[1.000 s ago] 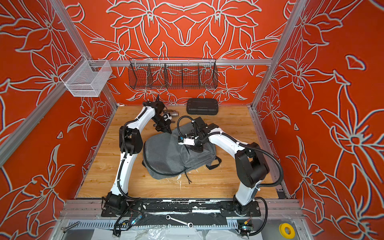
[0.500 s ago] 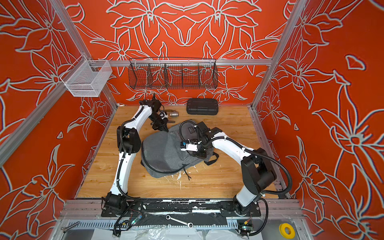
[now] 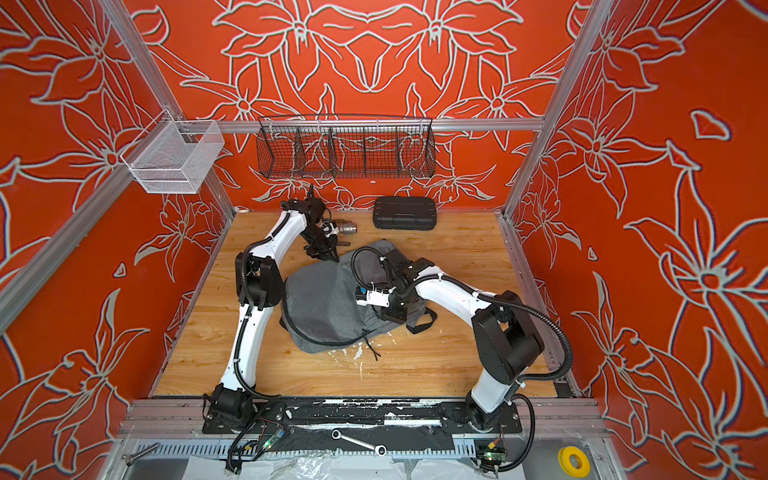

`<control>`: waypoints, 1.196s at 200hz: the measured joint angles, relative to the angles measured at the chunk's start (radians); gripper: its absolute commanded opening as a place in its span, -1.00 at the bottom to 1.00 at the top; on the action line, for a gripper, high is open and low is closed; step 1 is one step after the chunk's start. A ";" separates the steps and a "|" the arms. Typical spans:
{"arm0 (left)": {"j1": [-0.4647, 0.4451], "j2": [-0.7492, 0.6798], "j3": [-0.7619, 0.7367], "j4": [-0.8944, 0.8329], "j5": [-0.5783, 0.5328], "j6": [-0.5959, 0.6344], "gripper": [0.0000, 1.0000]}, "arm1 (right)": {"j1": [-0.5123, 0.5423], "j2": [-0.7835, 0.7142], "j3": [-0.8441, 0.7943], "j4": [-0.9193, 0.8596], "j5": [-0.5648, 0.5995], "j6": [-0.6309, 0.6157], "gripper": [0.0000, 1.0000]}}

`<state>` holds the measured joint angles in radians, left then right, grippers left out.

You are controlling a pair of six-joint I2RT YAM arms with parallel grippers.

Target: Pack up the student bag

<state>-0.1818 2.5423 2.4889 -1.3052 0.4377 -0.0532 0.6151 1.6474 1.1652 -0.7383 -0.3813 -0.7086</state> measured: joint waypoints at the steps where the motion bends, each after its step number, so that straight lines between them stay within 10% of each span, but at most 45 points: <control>1: 0.000 -0.001 0.000 0.002 0.000 0.003 -0.08 | 0.000 -0.002 -0.002 0.002 0.002 0.004 -0.28; 24: -0.008 -0.056 -0.001 0.051 -0.045 0.017 0.36 | -0.013 -0.069 -0.051 0.120 0.037 0.156 0.12; 61: -0.042 -0.254 -0.103 0.143 -0.121 0.004 0.54 | -0.095 -0.127 -0.050 0.310 0.076 0.367 0.17; 99: -0.045 -0.681 -0.491 0.382 -0.282 -0.011 0.99 | -0.256 -0.185 -0.106 0.482 0.222 0.585 0.57; 111: -0.041 -0.848 -0.685 0.484 -0.366 -0.022 0.97 | -0.304 -0.239 -0.176 0.541 0.314 0.642 0.93; 153: 0.036 -1.235 -1.293 0.741 -0.621 -0.109 0.95 | -0.420 -0.378 -0.430 0.720 0.613 0.694 0.94; 239: 0.076 -1.352 -1.991 1.359 -0.800 -0.077 0.95 | -0.539 -0.259 -0.740 1.199 0.684 0.718 0.95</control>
<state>-0.1055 1.1900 0.4984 0.0540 -0.3622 -0.1307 0.0765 1.3880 0.4255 0.4603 0.3031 0.0090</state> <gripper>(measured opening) 0.977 0.973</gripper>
